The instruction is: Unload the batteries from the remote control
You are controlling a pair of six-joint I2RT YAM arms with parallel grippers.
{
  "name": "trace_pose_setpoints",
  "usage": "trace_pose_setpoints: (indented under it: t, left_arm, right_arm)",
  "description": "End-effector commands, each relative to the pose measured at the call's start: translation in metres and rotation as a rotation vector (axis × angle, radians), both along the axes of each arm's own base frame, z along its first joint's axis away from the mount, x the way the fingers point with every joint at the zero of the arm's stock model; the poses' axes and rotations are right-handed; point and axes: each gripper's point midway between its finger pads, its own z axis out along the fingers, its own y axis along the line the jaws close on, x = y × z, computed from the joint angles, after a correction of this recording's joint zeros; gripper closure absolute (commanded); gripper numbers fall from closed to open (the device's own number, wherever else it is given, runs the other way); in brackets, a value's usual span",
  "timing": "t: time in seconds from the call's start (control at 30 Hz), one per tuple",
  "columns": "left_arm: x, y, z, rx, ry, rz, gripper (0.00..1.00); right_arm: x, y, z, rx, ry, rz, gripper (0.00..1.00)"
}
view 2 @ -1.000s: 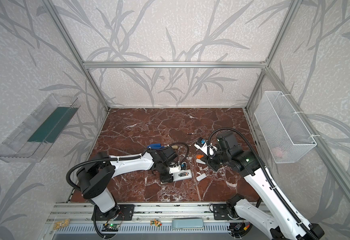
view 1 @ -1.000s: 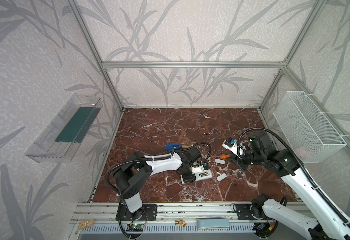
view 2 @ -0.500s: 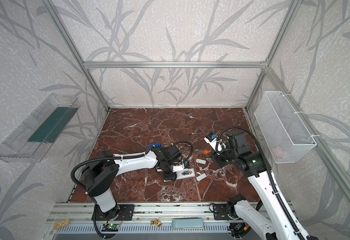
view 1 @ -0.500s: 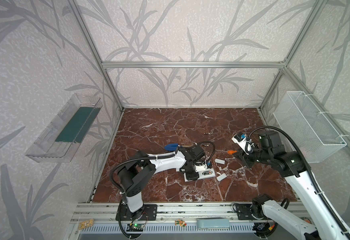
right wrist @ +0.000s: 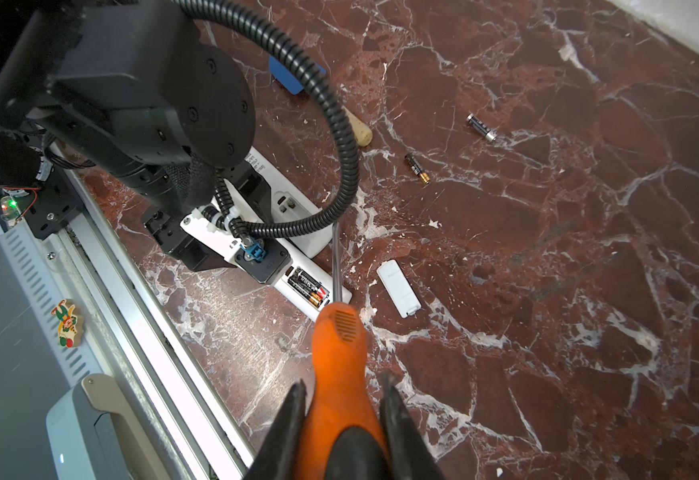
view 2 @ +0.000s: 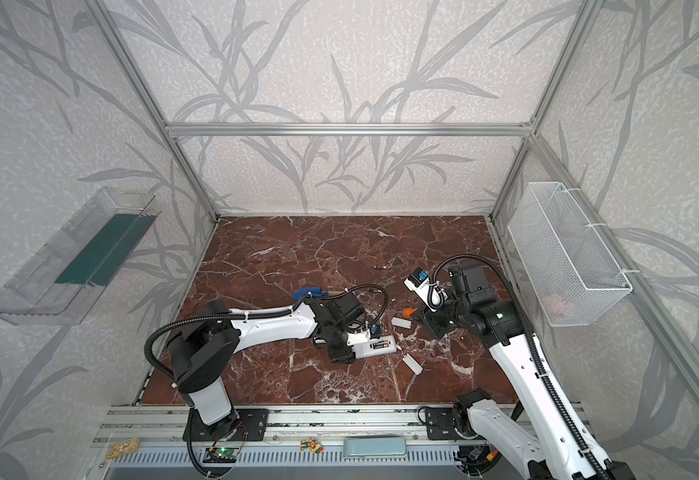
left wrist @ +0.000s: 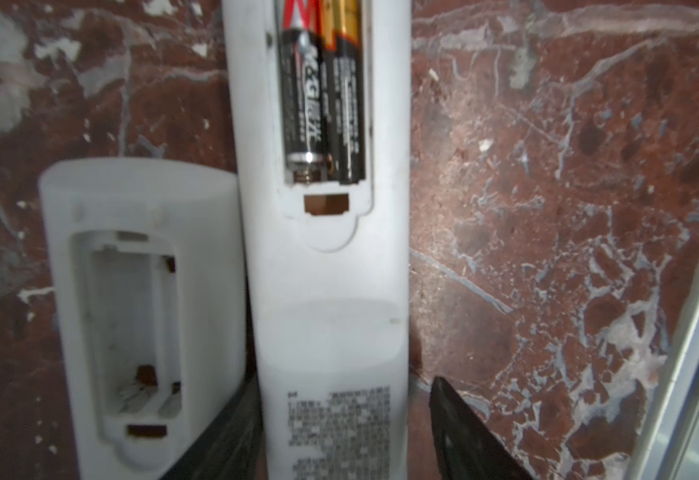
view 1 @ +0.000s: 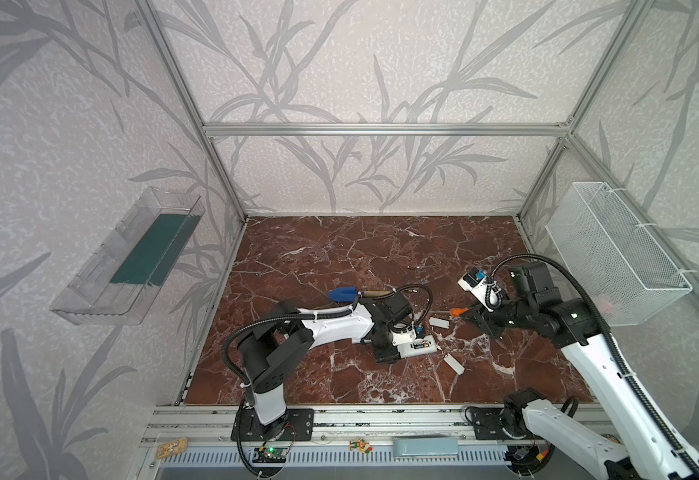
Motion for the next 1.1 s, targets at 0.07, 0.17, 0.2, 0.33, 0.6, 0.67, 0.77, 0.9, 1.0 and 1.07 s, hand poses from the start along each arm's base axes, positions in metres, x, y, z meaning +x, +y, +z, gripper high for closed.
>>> trace_pose_setpoints:
  t: [0.07,0.17,0.2,0.33,0.6,0.67,0.77,0.9,1.0,1.07]
  left_arm:
    - [-0.002,0.011,-0.004,0.03,-0.025,-0.031,0.35]
    - [0.0,0.014,-0.011,0.05,-0.031,-0.027,0.37]
    - [0.0,0.014,-0.012,0.053,-0.032,-0.028,0.39]
    - [-0.002,0.015,-0.015,0.063,-0.016,-0.029,0.53]
    - [-0.004,0.016,-0.016,0.075,-0.008,-0.034,0.62]
    - [-0.004,0.016,-0.017,0.078,-0.002,-0.039,0.66]
    - [-0.004,0.016,-0.019,0.088,0.008,-0.038,0.71]
    - [-0.005,0.017,-0.021,0.099,0.015,-0.038,0.74]
    - [-0.005,0.017,-0.021,0.102,0.012,-0.036,0.74]
    - [-0.004,0.017,-0.021,0.103,0.011,-0.037,0.75]
  right_arm:
    - [-0.005,0.006,-0.006,0.005,0.04,0.061,1.0]
    - [-0.008,0.004,-0.014,-0.028,0.048,0.085,1.0]
    - [-0.009,0.002,-0.019,-0.041,0.054,0.087,1.0]
    - [-0.008,-0.001,-0.027,-0.064,0.06,0.08,1.0]
    - [-0.007,-0.009,-0.022,-0.129,0.052,0.089,1.0]
    - [-0.01,-0.006,-0.023,-0.12,0.067,0.116,1.0]
    - [-0.017,0.004,-0.032,-0.104,0.122,0.182,1.0]
    - [-0.014,0.001,-0.044,-0.193,0.159,0.194,1.0]
    - [-0.012,0.002,-0.047,-0.193,0.181,0.186,1.0]
    - [-0.014,0.003,-0.049,-0.188,0.199,0.191,1.0]
